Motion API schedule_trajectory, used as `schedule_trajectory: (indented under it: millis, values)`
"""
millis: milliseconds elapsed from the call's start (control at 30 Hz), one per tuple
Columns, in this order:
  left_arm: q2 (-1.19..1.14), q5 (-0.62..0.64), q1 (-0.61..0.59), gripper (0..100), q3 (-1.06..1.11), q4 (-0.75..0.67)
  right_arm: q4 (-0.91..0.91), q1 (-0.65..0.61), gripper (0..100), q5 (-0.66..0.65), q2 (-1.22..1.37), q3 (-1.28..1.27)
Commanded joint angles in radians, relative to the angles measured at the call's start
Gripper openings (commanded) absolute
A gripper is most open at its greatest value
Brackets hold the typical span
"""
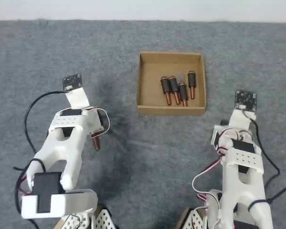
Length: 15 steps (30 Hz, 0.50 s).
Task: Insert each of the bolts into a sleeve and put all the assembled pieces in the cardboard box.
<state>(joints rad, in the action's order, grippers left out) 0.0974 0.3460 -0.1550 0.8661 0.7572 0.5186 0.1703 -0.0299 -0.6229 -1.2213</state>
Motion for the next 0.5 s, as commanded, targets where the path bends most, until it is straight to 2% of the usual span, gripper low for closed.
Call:
schedule_trajectory:
  millis: [0, 233, 467]
  values:
    - [0.064, -0.012, -0.006, 1, -0.005, -0.026, -0.202, -0.008, 0.7, -0.009, 0.004, -0.028]
    - [0.066, -0.012, -0.003, 1, 0.008, -0.031, -0.679, -0.012, 0.7, -0.012, 0.005, -0.158]
    - [0.066, -0.012, -0.003, 1, 0.010, -0.031, -0.958, -0.056, 0.7, -0.006, 0.084, -0.166]
